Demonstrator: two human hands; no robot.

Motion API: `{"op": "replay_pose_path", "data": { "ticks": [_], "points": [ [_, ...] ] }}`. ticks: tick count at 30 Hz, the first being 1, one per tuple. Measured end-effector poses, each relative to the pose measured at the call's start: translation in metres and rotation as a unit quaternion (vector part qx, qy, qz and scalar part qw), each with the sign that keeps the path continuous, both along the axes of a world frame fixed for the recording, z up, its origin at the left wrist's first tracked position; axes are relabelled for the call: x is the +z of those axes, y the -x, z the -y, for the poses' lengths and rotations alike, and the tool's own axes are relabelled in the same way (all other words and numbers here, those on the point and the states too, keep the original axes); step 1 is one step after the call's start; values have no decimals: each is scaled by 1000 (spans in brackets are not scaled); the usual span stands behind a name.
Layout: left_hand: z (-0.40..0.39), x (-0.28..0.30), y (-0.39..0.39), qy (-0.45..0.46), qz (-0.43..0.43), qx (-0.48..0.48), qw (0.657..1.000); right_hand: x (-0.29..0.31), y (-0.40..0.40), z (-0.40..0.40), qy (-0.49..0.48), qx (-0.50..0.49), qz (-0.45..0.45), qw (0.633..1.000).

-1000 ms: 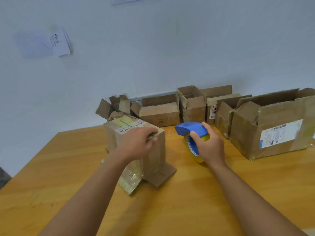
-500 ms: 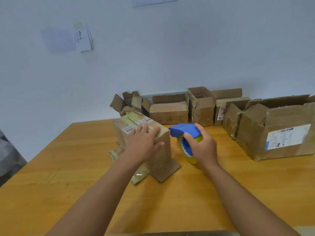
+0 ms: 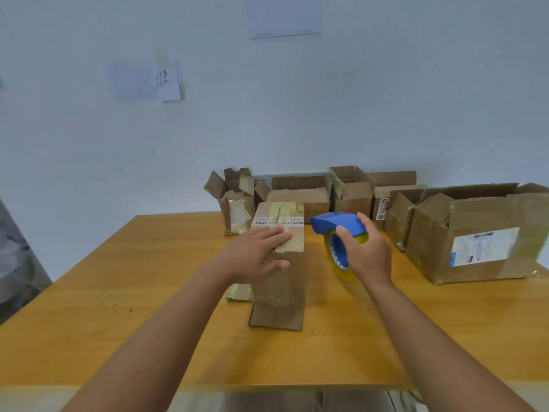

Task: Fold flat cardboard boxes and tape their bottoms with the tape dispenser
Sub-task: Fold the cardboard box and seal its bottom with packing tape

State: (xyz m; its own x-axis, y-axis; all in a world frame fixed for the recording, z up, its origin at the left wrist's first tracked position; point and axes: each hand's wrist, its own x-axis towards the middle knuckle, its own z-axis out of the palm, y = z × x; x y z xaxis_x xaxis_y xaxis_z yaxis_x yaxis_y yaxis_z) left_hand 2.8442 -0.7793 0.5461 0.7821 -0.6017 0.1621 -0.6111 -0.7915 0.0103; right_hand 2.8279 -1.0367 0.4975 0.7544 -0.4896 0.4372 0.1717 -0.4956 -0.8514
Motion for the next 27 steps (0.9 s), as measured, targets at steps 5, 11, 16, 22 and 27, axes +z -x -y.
{"op": "replay_pose_path", "data": {
  "ticks": [5,11,16,22,27],
  "points": [
    [20,-11,-12,27,42,50,997,-13,-1,-2,6,-19,-28,999],
    [23,-15,-26,50,53,22,997,-26,-3,-2,10,-16,-47,999],
    [22,-22,-30,76,58,26,995,-26,-9,4,43,-15,-69,997],
    [23,-19,-29,71,78,11,994,-19,-17,11,106,-19,-139,984],
    [25,-17,-27,54,78,15,995,-22,-15,5,71,-5,-147,987]
  ]
}}
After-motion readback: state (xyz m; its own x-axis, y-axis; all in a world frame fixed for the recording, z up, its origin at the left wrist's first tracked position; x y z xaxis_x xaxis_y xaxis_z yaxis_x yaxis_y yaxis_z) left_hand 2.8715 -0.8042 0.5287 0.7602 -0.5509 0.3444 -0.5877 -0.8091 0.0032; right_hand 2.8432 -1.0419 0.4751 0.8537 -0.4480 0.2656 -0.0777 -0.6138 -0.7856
